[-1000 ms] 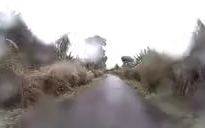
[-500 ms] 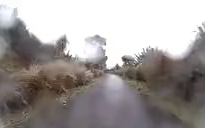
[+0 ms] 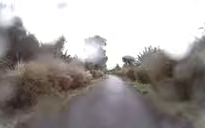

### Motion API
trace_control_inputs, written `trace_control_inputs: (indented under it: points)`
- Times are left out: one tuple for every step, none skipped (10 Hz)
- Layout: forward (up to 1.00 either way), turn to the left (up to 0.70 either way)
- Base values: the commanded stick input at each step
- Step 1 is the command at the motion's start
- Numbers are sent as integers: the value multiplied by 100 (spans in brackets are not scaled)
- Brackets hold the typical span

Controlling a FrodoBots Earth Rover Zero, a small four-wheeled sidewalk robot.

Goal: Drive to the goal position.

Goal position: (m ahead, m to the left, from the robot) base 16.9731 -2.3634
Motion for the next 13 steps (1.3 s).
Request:
trace_control_inputs:
  points:
    - [85,0]
    - [85,0]
    - [85,0]
    - [85,0]
    - [85,0]
    - [85,0]
    - [85,0]
    - [85,0]
    - [85,0]
    - [85,0]
    - [85,0]
    - [85,0]
    - [85,0]
